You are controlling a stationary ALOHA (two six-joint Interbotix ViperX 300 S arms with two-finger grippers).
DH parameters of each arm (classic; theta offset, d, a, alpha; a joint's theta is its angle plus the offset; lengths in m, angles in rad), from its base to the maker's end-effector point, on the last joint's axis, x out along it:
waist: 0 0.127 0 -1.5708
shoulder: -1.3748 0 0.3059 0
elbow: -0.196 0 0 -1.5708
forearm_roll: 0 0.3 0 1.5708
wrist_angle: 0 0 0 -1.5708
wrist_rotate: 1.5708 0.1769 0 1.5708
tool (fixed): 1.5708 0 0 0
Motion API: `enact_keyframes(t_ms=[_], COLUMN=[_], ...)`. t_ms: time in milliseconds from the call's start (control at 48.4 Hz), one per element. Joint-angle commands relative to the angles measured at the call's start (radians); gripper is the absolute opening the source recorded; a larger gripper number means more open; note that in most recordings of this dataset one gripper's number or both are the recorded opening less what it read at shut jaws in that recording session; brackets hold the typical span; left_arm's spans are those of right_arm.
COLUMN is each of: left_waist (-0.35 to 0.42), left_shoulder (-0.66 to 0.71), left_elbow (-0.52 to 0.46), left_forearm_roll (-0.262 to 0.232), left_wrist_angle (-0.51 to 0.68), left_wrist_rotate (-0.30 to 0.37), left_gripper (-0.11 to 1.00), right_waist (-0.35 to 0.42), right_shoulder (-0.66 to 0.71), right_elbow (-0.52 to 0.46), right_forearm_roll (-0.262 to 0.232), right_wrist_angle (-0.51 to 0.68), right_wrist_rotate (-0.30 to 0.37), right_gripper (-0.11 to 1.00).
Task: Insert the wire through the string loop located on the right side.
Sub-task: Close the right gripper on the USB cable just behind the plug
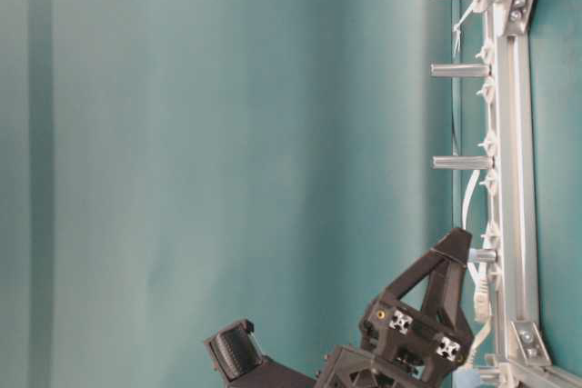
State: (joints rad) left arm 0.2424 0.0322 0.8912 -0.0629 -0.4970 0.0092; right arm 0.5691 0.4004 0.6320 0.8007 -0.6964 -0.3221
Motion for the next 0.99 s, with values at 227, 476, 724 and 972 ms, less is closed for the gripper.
enact_keyframes(t_ms=[227, 476, 724, 972], left_waist=[-0.003, -0.003, -0.005, -0.006], left_shoulder=[-0.026, -0.026, -0.026, -0.026], left_elbow=[-0.008, -0.008, -0.008, -0.005], left_forearm_roll=[0.003, 0.003, 0.003, 0.003], left_wrist_angle=[-0.008, -0.008, -0.006, -0.005], left_wrist_rotate=[0.0, 0.0, 0.0, -0.002], left_gripper=[0.75, 0.75, 0.75, 0.75], right_waist=[0.0, -0.006, -0.011, -0.021], right_shoulder=[-0.006, -0.006, -0.006, -0.008], right_elbow=[-0.018, -0.017, -0.018, -0.02], right_forearm_roll=[0.0, 0.0, 0.0, 0.0], right_wrist_angle=[-0.008, -0.008, -0.008, -0.003], right_wrist_rotate=[0.002, 0.002, 0.002, 0.002], right_gripper=[0.73, 0.73, 0.62, 0.12])
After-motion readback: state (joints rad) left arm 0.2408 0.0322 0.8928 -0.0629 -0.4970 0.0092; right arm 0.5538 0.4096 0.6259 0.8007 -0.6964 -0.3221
